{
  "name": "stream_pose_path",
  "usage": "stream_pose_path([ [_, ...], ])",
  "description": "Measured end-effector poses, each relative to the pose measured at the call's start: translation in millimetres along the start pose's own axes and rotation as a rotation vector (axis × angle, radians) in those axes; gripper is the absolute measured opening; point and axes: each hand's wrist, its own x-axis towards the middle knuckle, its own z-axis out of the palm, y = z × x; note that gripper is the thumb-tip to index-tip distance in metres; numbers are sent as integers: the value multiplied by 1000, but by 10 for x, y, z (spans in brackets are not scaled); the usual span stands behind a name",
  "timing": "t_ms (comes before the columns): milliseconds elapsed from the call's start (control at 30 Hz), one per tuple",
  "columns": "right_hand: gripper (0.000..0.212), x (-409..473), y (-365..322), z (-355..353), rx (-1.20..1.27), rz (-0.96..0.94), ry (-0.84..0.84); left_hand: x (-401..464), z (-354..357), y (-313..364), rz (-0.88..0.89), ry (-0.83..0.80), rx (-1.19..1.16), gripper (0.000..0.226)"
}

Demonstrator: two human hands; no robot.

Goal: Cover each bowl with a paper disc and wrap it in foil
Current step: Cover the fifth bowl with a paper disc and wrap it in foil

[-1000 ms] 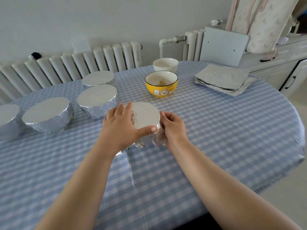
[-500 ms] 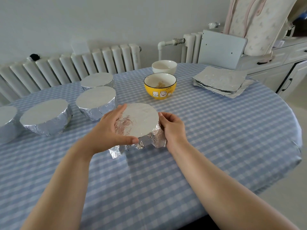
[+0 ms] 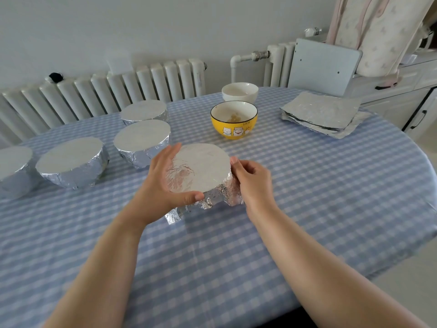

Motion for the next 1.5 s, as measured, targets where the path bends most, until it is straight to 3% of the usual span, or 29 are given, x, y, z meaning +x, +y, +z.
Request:
stream_pose_path([
  [267, 12, -7, -2, 13, 236, 157, -50, -40, 77, 43, -28, 47, 60, 141],
  [600, 12, 67, 28, 68, 246, 169, -8, -69, 154, 91, -18, 97, 37, 122],
  [733, 20, 89, 40, 70, 237, 199, -22, -71, 158, 58, -23, 100, -2, 127],
  [1133, 18, 154, -4, 47, 285, 299, -48, -66, 151, 64, -8, 80, -1, 134],
  [1367, 11, 121, 18, 8, 3, 75, 11, -82, 150, 94, -22, 80, 6, 132],
  [1500, 23, 82, -3, -42, -230, -148, 79, -94, 188, 93, -18, 99, -10, 110],
])
